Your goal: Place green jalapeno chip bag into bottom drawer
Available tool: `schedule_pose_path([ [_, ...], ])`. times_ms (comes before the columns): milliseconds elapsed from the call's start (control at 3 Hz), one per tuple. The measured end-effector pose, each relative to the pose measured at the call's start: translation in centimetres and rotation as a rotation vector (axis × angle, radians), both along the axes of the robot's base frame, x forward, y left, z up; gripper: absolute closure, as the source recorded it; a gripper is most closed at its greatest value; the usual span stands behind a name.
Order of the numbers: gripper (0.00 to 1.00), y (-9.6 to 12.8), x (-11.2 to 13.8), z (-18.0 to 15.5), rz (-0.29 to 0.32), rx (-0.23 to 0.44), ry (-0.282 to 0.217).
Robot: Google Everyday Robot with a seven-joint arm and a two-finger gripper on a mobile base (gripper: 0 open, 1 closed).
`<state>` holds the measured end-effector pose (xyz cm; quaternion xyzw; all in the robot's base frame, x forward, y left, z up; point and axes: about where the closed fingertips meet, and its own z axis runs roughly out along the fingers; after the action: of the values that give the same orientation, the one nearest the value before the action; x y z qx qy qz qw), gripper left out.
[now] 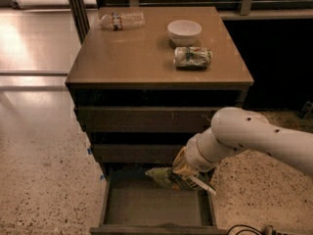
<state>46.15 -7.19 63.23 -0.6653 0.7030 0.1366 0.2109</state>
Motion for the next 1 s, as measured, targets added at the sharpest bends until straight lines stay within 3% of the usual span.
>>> schedule_pose_path([
  [333,1.0,-0.9,-0.4,-6.0,-0.1,0.119,0.041],
  [667,1.0,-0.8,0.3,-10.3,-0.177,0.283,0.067],
  [1000,1.0,-0.1,-1.0,-13.6,-0.179,0.32,0.128],
])
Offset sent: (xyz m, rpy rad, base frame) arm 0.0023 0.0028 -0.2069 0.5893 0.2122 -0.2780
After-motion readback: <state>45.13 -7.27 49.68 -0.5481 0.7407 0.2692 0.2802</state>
